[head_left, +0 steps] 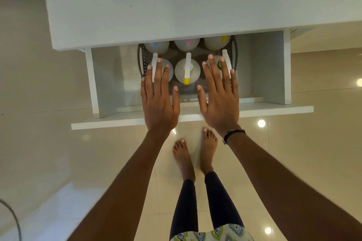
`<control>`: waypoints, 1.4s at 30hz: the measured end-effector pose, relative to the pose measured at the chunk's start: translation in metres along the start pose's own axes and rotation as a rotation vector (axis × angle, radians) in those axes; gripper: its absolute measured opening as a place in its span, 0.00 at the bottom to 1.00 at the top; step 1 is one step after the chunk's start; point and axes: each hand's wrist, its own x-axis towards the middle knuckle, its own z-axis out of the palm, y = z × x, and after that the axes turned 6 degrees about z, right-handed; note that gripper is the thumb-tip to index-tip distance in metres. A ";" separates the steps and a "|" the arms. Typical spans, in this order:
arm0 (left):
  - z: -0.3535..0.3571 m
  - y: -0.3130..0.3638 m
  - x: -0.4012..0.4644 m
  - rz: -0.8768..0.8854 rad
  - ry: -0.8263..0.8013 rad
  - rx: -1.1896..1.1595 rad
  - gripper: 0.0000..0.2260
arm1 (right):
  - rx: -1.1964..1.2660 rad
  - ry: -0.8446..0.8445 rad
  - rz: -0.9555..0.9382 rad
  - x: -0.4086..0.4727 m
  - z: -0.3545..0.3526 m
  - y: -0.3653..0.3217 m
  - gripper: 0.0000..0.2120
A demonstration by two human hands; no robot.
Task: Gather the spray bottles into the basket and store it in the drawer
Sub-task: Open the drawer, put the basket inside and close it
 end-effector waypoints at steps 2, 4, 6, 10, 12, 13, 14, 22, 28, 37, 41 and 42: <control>-0.001 0.000 0.006 0.015 0.017 0.013 0.23 | -0.004 0.017 -0.005 0.006 -0.001 -0.001 0.27; -0.002 0.000 0.011 0.032 0.028 0.023 0.23 | -0.010 0.030 -0.011 0.011 -0.002 -0.002 0.27; -0.003 0.000 0.015 0.038 0.030 0.028 0.23 | -0.008 0.039 -0.015 0.015 -0.002 -0.004 0.27; -0.003 0.000 0.024 0.045 0.028 0.034 0.24 | -0.003 0.053 -0.023 0.024 -0.002 -0.004 0.27; -0.004 0.000 0.029 0.056 0.024 0.040 0.24 | -0.006 0.060 -0.028 0.029 -0.003 -0.004 0.27; -0.005 0.000 0.032 0.059 0.024 0.043 0.24 | -0.011 0.062 -0.030 0.031 -0.004 -0.005 0.27; -0.005 0.000 0.035 0.060 0.025 0.047 0.24 | -0.016 0.064 -0.032 0.034 -0.004 -0.005 0.27; -0.008 0.000 0.068 0.079 0.058 0.093 0.24 | -0.025 0.078 -0.061 0.068 -0.007 -0.007 0.27; -0.007 0.000 0.097 0.114 0.085 0.054 0.23 | -0.030 0.110 -0.092 0.097 -0.006 -0.007 0.26; -0.003 -0.007 0.139 0.173 0.216 0.061 0.21 | -0.016 0.270 -0.172 0.129 0.005 -0.011 0.23; 0.001 -0.010 0.148 0.236 0.271 0.088 0.20 | 0.016 0.346 -0.188 0.129 0.012 -0.009 0.22; 0.002 -0.011 0.148 0.244 0.286 0.094 0.20 | 0.018 0.354 -0.190 0.129 0.012 -0.009 0.23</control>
